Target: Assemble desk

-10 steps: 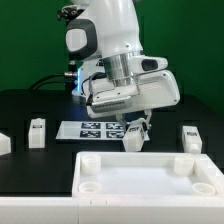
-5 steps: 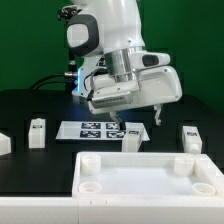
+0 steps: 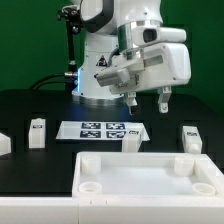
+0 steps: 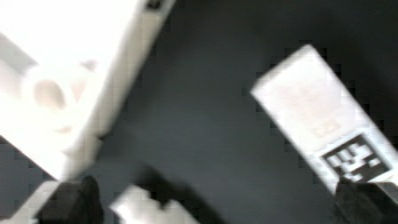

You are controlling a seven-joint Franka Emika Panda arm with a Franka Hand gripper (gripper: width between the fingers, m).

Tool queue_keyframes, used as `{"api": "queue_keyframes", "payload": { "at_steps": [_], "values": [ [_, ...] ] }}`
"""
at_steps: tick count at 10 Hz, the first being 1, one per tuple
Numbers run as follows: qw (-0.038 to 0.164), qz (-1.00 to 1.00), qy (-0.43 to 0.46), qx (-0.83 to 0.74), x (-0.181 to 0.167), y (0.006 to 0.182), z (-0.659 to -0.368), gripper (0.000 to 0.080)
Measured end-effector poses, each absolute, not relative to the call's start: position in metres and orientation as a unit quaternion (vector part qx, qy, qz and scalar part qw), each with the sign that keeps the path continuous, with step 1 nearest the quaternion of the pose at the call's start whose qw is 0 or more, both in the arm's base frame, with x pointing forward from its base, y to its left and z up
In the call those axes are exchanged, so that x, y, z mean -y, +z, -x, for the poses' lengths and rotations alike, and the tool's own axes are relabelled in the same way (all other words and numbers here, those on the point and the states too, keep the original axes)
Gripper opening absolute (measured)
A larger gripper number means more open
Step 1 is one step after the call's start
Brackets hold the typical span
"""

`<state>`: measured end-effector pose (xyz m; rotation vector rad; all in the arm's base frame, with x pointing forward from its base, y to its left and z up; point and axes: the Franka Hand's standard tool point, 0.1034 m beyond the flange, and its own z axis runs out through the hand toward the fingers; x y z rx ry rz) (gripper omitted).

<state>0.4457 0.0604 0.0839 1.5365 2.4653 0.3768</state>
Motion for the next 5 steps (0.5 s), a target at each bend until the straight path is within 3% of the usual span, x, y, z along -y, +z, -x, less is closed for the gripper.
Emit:
{"api": "queue_keyframes", "payload": {
  "at_steps": [5],
  "values": [
    [0.094, -0.645, 0.142, -0.745, -0.0533, 0.0876, -0.4530, 0.0649]
  ]
}}
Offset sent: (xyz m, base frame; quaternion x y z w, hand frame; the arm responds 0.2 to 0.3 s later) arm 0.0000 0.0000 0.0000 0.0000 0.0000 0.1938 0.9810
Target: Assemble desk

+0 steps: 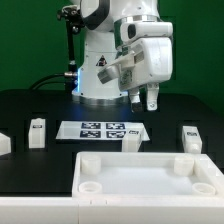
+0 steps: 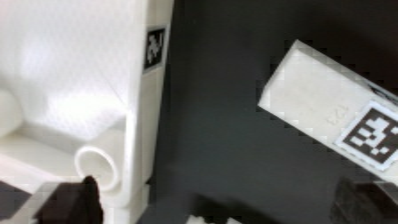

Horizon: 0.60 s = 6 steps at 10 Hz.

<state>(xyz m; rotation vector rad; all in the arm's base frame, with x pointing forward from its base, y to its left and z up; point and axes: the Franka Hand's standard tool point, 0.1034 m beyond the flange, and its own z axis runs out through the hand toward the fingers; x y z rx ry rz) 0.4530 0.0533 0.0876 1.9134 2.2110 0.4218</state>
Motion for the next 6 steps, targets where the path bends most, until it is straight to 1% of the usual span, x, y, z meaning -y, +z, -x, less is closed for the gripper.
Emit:
{"api": "queue_keyframes", "payload": {
  "at_steps": [3, 4, 5, 6],
  "values": [
    [0.082, -0.744, 0.152, -0.646, -0.047, 0.094, -0.459, 0.0649],
    [0.065, -0.803, 0.153, -0.573, -0.050, 0.089, -0.465, 0.0649],
    [0.047, -0.844, 0.145, -0.514, -0.064, 0.079, -0.489, 0.0649],
    [0.036, -0.880, 0.153, -0.449, -0.067, 0.078, -0.504, 0.0649]
  ]
}}
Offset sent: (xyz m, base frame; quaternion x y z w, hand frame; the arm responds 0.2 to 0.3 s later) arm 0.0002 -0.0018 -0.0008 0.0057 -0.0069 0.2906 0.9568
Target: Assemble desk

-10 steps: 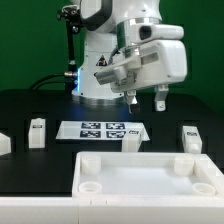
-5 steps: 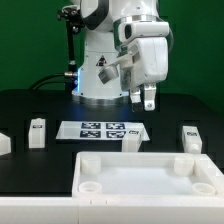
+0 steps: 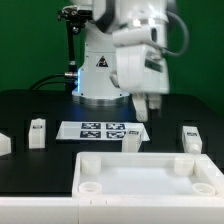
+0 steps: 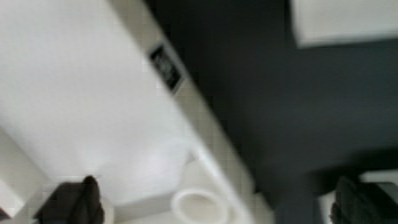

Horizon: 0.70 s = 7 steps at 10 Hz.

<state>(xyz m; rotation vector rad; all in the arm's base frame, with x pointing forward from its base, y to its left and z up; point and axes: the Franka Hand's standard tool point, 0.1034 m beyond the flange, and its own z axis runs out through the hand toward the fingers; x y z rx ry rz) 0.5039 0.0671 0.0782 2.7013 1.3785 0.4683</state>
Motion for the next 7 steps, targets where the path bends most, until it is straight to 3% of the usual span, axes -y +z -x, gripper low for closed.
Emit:
{"api": "queue_keyframes", "payload": {
  "at_steps": [3, 7],
  "values": [
    [0.010, -0.933, 0.153, -0.324, -0.063, 0.058, -0.496, 0.0649],
    [-0.003, -0.962, 0.150, -0.228, -0.058, 0.059, -0.497, 0.0649]
  ]
}}
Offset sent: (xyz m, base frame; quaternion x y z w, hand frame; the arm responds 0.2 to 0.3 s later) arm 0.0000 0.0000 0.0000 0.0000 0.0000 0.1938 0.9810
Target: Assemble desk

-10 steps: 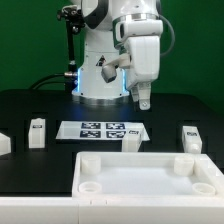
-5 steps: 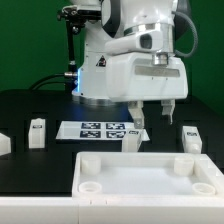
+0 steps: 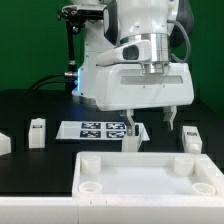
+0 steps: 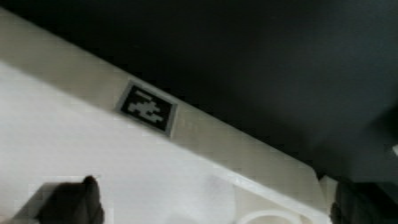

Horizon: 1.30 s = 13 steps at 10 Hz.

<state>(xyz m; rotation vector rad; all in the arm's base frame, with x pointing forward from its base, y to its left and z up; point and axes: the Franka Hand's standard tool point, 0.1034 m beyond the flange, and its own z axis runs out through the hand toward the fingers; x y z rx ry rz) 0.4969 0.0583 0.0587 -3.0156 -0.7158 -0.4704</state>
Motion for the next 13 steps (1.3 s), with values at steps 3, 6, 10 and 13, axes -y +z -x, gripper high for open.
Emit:
{"api": "queue_keyframes", "payload": {
  "at_steps": [3, 6, 10, 13],
  "values": [
    [0.038, 0.993, -0.111, 0.006, -0.053, 0.061, -0.495, 0.0649],
    [0.048, 0.987, -0.127, -0.087, -0.046, 0.059, -0.499, 0.0649],
    [0.074, 0.982, -0.026, -0.173, -0.039, 0.047, -0.472, 0.0649],
    [0.103, 0.975, 0.091, -0.176, -0.049, 0.038, -0.459, 0.0649]
  ]
}}
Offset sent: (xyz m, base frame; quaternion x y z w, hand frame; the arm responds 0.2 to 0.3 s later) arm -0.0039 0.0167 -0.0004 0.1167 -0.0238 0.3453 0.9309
